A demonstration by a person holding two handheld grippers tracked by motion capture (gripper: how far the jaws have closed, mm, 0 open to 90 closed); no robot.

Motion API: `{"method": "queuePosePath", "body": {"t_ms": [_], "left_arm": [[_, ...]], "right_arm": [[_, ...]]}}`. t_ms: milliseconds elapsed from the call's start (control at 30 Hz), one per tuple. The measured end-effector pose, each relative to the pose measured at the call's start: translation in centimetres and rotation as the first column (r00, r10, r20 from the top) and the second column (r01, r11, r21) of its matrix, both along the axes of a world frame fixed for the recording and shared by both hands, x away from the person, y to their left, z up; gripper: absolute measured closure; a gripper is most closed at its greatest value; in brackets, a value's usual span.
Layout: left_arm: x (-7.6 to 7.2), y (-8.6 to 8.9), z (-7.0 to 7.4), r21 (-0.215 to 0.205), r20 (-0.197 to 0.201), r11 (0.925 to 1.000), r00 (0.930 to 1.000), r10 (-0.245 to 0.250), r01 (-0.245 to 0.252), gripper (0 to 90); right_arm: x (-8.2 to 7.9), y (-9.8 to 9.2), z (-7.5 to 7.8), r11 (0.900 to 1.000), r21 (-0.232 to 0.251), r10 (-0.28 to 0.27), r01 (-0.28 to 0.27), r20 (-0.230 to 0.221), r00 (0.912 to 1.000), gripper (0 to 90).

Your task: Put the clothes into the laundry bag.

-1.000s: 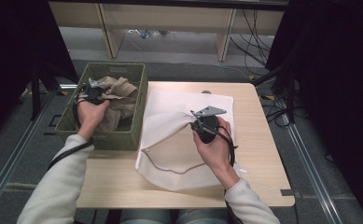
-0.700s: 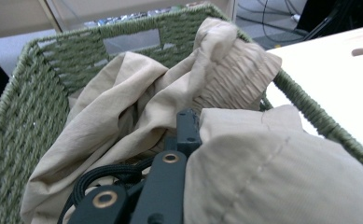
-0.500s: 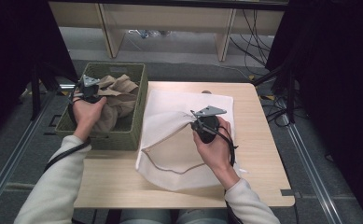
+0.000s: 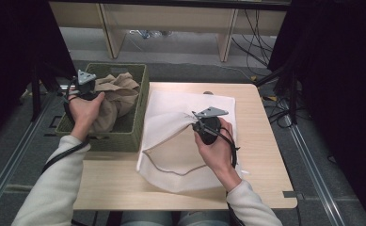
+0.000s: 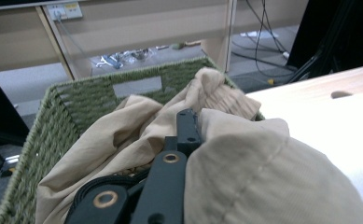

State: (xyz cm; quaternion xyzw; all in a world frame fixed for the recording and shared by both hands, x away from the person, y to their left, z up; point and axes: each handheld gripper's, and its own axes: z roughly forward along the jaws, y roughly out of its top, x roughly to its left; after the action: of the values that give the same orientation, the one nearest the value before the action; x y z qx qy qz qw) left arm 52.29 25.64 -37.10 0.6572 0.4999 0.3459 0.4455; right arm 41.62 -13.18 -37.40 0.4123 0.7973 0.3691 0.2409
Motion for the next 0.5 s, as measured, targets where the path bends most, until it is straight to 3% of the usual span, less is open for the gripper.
{"method": "queuePosePath", "body": {"t_ms": [100, 200, 500], "left_arm": [[-0.2, 0.0, 0.6, -0.006, 0.019, 1.0, 0.9998, -0.004, 0.004, 86.3], [-0.4, -0.1, 1.2, -0.018, 0.042, 0.9998, 0.9991, -0.009, 0.01, 86.3], [-1.3, -0.4, 3.4, -0.044, 0.115, 0.9985, 0.9929, -0.028, 0.033, 86.3]], "right_arm": [[-0.3, 0.2, 0.1, 0.999, 0.025, -0.035, 0.036, -0.031, 0.9989, 88.3], [-0.1, 0.0, 0.1, 1.0, 0.01, -0.018, 0.018, -0.009, 0.9998, 88.3], [-0.3, 0.2, 0.1, 0.999, 0.027, -0.035, 0.036, -0.025, 0.9991, 88.3]]}}
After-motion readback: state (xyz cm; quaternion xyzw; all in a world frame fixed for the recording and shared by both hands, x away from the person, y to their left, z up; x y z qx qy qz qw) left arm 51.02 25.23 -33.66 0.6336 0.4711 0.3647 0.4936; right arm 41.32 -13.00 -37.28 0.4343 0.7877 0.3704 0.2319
